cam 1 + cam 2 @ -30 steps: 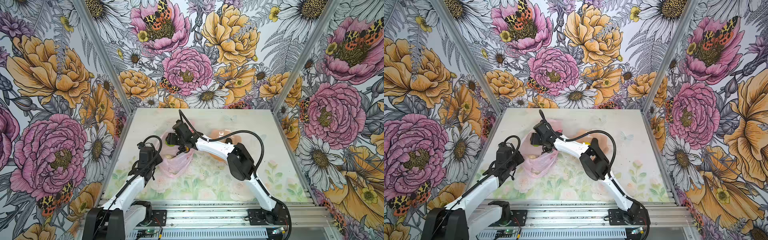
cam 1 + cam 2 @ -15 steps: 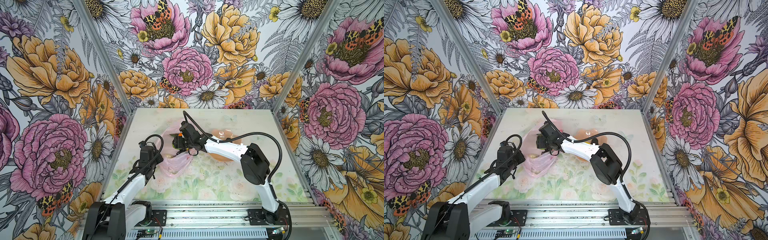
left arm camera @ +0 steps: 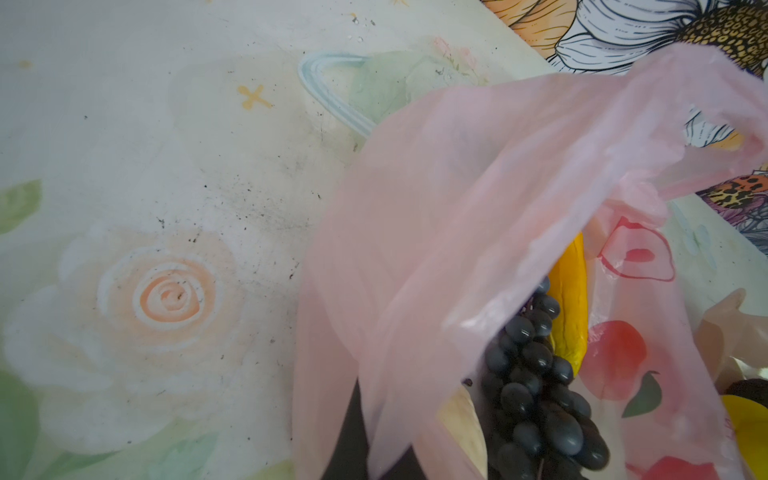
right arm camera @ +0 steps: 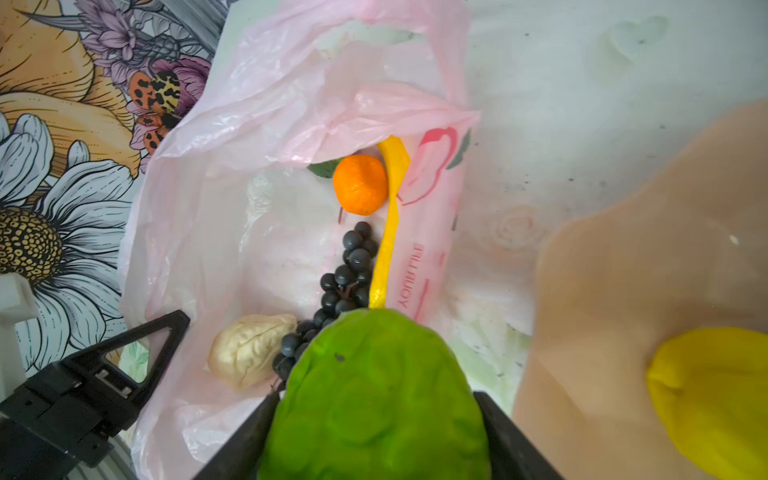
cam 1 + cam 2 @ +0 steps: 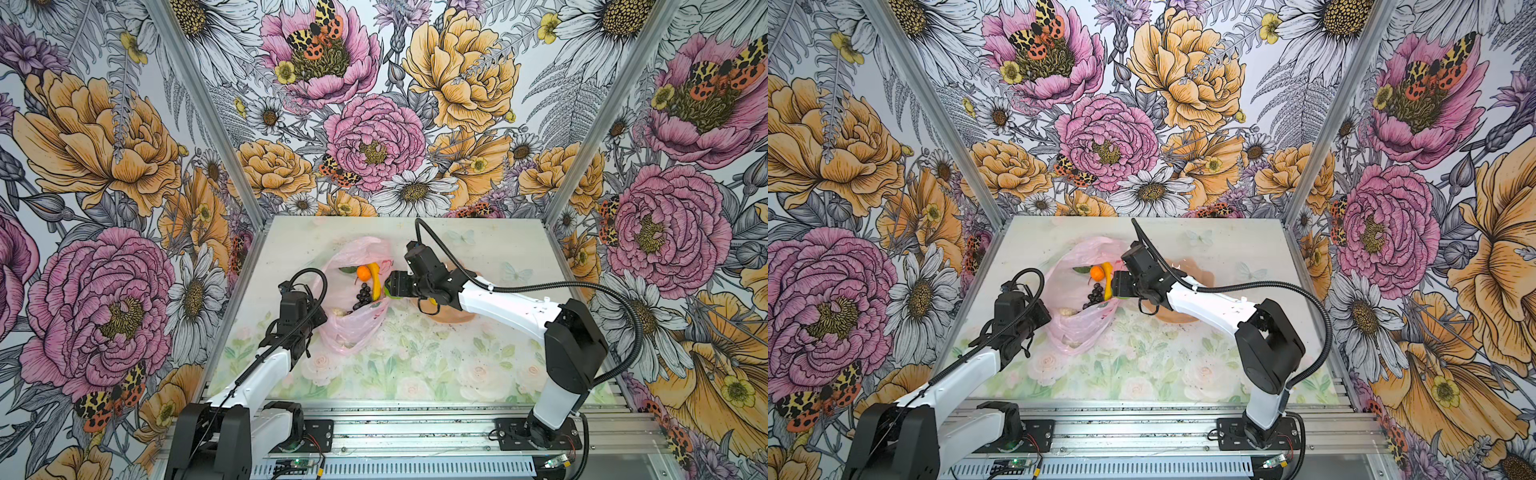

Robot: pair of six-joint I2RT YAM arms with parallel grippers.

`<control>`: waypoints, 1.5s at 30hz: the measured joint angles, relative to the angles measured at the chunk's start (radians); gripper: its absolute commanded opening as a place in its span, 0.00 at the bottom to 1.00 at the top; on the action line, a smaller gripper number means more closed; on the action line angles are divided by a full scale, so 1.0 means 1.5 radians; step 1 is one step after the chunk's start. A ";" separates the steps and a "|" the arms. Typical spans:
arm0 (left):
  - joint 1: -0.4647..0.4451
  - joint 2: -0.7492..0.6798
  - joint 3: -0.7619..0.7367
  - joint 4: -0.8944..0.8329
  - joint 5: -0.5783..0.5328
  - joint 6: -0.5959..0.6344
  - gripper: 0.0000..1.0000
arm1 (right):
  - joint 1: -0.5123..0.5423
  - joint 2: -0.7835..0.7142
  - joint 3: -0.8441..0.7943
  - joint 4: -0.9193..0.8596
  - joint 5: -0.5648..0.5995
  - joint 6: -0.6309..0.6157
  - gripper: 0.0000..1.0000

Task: Take the fake fruits out of the plastic bag
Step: 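Lift the green fruit out of the bag and carry it over the bowl, then lower the green fruit into the pink bowl beside the other fruits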

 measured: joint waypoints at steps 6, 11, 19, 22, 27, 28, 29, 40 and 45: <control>-0.004 0.006 0.000 0.004 0.003 0.000 0.00 | -0.054 -0.106 -0.101 -0.024 0.010 0.005 0.70; -0.005 0.009 0.000 0.007 0.004 0.000 0.00 | -0.107 -0.167 -0.174 -0.039 -0.004 0.019 0.69; -0.009 0.010 0.000 0.011 0.004 0.000 0.00 | -0.185 -0.178 -0.234 -0.053 -0.035 0.023 0.69; -0.009 0.012 0.000 0.012 0.004 0.000 0.00 | -0.196 -0.178 -0.238 -0.054 -0.035 0.023 0.69; -0.011 0.019 0.001 0.011 0.004 0.001 0.00 | -0.197 -0.178 -0.238 -0.054 -0.035 0.023 0.69; -0.012 0.020 0.001 0.011 0.004 0.001 0.00 | -0.197 -0.177 -0.239 -0.054 -0.035 0.023 0.69; -0.013 0.020 0.001 0.012 0.004 0.001 0.00 | -0.197 -0.174 -0.239 -0.054 -0.035 0.023 0.69; -0.013 0.020 0.002 0.011 0.004 0.003 0.00 | -0.195 -0.129 -0.240 -0.053 -0.035 0.023 0.69; -0.013 0.020 0.002 0.012 0.004 0.003 0.00 | -0.192 -0.105 -0.240 -0.046 -0.033 0.023 0.69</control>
